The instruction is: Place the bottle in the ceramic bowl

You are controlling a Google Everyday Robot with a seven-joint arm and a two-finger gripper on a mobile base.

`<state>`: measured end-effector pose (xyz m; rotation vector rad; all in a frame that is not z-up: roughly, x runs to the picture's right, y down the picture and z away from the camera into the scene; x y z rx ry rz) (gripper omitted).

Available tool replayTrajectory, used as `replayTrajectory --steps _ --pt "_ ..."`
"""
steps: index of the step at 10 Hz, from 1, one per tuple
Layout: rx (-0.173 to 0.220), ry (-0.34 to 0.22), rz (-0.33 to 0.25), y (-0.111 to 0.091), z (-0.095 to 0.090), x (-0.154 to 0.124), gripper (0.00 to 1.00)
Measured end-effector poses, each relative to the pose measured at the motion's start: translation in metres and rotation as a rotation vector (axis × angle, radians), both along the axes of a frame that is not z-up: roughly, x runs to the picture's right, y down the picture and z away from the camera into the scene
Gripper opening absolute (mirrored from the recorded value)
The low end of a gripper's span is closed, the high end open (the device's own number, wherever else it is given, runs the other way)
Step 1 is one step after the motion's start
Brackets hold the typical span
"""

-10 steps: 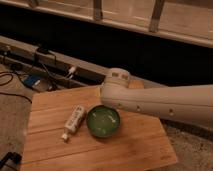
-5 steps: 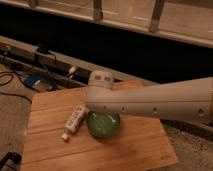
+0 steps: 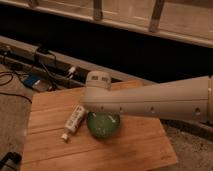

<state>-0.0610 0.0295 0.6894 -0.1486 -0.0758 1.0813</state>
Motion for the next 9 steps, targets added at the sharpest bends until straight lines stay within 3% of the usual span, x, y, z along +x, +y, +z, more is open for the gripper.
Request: replayTrajectory --steps 3,5,7,9 --pt "-0.029 0.002 -0.092 -0.010 0.010 -0.022 0.80" --pt "-0.057 -0.008 -0.164 -0.019 0.028 -0.062 0.80" --pt "-0.101 -0.011 -0.221 -0.020 0.052 -0.102 0.80" --pt "-0.165 -0.002 -0.270 -0.004 0.084 -0.137 0.80"
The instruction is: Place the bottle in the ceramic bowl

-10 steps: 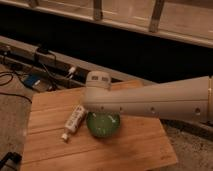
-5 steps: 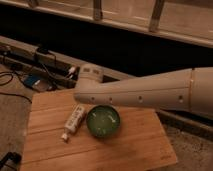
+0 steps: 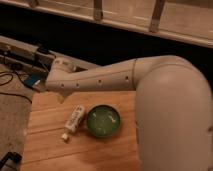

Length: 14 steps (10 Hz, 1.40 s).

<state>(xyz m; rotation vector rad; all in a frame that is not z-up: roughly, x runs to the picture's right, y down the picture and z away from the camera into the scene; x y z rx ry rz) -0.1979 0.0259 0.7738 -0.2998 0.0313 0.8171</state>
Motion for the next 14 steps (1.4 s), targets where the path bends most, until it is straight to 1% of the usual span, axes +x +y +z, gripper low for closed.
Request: replayTrajectory --steps 1,2,3,4,5,6,7,10,11,13,14 --pt "-0.031 0.028 -0.021 0.012 0.015 -0.010 0.80" --pt "-0.049 0.052 -0.034 0.021 0.022 -0.014 0.80" --pt "-0.061 0.088 -0.042 0.028 0.025 -0.013 0.80" --pt "-0.063 0.119 -0.047 0.031 0.023 -0.008 0.80" --pt "-0.061 0.164 -0.051 0.034 0.015 0.003 0.80" --pt "-0.060 0.180 -0.052 0.035 0.012 0.008 0.80" --pt "-0.060 0.184 -0.051 0.035 0.012 0.010 0.80" --pt "-0.061 0.182 -0.053 0.035 0.012 0.008 0.80" --pt "-0.067 0.181 -0.021 0.034 0.012 0.011 0.80" --pt "-0.085 0.201 0.121 0.040 0.014 0.026 0.80" --pt "-0.091 0.226 0.254 0.047 0.012 0.039 0.80"
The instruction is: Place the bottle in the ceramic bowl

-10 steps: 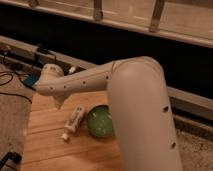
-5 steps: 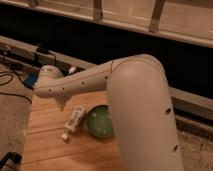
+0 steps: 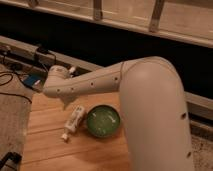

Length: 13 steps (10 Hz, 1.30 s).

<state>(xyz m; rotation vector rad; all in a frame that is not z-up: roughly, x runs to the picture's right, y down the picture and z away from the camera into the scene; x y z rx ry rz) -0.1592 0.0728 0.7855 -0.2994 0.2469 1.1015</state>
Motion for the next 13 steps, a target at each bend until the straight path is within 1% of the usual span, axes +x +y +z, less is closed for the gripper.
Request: replayTrajectory --steps 1,2,4,5,6,7,9,11,12,13 --pt "-0.003 0.047 0.129 0.010 0.002 0.017 0.80" --pt "-0.006 0.083 0.210 0.016 0.003 0.028 0.80" --pt "-0.010 0.125 0.313 0.025 0.005 0.041 0.80" --pt "-0.011 0.136 0.342 0.027 0.005 0.045 0.80" --pt "-0.013 0.130 0.338 0.026 0.004 0.043 0.80" --pt "-0.014 0.119 0.295 0.026 0.003 0.035 0.80" --pt "-0.001 0.107 0.220 0.032 -0.009 0.015 0.80" --pt "0.013 0.103 0.158 0.038 -0.024 -0.002 0.80" --pt "0.013 0.100 0.141 0.040 -0.028 -0.009 0.80" --pt "0.004 0.096 0.118 0.044 -0.030 -0.019 0.80"
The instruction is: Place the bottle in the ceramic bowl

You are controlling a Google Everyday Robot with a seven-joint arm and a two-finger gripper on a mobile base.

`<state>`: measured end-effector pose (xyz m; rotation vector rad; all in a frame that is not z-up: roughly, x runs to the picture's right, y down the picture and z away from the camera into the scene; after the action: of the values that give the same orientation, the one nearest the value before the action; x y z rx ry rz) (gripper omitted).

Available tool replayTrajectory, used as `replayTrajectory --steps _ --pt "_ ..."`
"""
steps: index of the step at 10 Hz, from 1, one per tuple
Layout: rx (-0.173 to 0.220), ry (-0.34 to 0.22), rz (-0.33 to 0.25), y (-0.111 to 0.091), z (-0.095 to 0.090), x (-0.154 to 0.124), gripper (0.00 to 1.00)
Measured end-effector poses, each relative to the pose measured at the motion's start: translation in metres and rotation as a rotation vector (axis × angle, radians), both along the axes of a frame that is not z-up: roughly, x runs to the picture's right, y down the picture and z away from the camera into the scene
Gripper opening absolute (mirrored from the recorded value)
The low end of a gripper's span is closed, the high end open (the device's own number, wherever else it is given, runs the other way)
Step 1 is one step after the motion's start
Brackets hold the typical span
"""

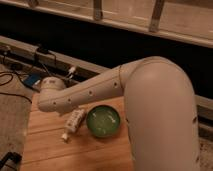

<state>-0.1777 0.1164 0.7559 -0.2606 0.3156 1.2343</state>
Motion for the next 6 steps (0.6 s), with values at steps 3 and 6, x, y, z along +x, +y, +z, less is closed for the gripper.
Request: replayTrajectory --steps 3,6 --pt "-0.052 -0.013 -0.046 0.014 0.015 -0.021 0.80" --pt "-0.088 0.022 -0.057 0.025 0.035 -0.025 0.80"
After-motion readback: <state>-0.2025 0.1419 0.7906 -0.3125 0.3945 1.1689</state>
